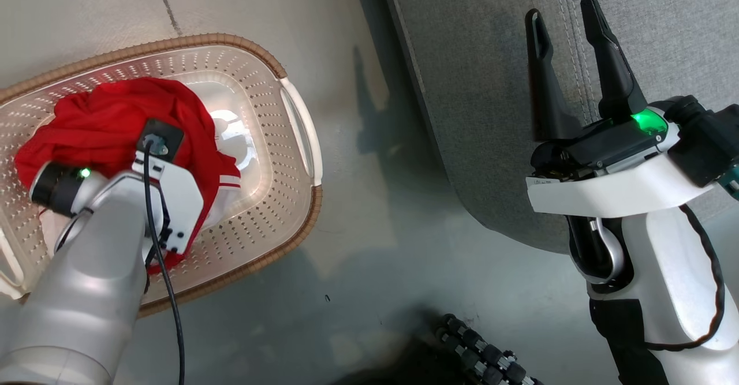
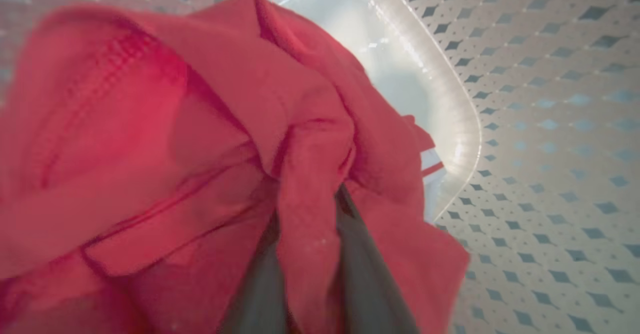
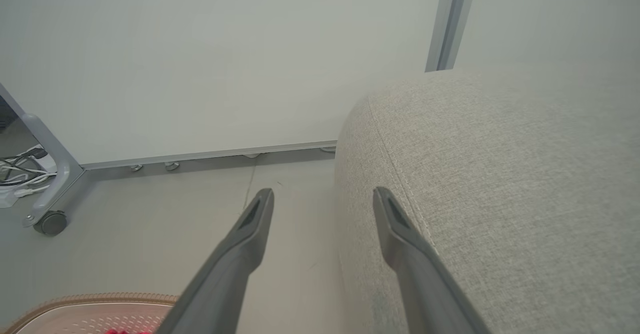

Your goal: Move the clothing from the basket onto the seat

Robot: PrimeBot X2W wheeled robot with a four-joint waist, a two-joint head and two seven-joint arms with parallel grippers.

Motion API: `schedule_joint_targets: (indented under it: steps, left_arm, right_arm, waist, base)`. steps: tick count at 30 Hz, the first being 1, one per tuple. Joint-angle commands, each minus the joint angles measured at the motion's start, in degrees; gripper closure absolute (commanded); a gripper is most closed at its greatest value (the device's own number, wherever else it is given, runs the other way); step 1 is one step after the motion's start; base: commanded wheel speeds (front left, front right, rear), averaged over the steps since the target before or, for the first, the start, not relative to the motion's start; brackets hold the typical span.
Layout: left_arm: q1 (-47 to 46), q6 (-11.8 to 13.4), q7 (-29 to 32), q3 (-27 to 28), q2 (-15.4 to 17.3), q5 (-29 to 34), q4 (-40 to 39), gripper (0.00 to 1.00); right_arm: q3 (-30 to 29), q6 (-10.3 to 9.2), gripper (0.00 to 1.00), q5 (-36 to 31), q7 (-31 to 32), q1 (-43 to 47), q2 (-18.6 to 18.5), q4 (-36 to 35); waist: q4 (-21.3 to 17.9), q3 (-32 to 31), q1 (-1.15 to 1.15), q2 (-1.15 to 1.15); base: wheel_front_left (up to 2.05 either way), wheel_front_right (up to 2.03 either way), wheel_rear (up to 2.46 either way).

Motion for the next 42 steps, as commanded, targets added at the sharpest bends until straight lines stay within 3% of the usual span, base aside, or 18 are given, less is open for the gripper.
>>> schedule_joint_targets:
  steps: [1, 12, 20, 27, 36, 42]
  left_arm:
    - [-1.33, 0.12, -0.73, -0.15, 0.42, 0.22, -0.23, 1.00]
    - [-0.20, 1.61, -12.37, 1.35, -3.78, -3.12, -3.00, 1.00]
    - [3.09, 0.09, -19.18, 4.07, -7.61, -8.66, -4.87, 1.00]
    - [6.43, -0.24, -21.82, 4.92, -8.82, -11.38, -9.79, 1.00]
    - [12.51, -0.08, -22.48, 5.21, -9.12, -13.12, -22.99, 1.00]
    - [17.16, 0.70, -22.47, 6.02, -9.04, -13.64, -36.53, 1.00]
  right_arm:
    - [-0.30, 0.09, 0.00, 0.24, -0.45, -0.53, -0.08, -0.16]
    - [-1.78, 0.09, 0.00, -3.89, -0.44, 1.39, -0.13, 2.32]
    - [-3.91, 0.09, 0.00, -7.78, -0.29, 4.51, -0.18, 4.96]
    - [-5.28, 0.09, 0.00, -9.64, 2.03, 7.50, -0.22, 4.99]
    - [-6.46, 0.08, 0.00, -10.40, 5.53, 12.15, -1.39, 4.48]
    - [-6.61, 0.08, 0.00, -10.28, 7.61, 15.26, -1.55, 3.77]
  waist:
    - [0.31, -0.24, 0.00, 0.00]
    - [5.71, -6.98, 0.00, 0.00]
    - [11.31, -15.10, 0.00, 0.00]
    - [14.89, -21.41, 0.00, 0.00]
    - [19.36, -29.88, 0.00, 0.00]
    - [21.67, -35.30, 0.00, 0.00]
  base:
    - [0.00, 0.00, 0.00]
    - [0.00, 0.00, 0.00]
    - [0.00, 0.00, 0.00]
    - [0.00, 0.00, 0.00]
    - [0.00, 0.00, 0.00]
    - [0.00, 0.00, 0.00]
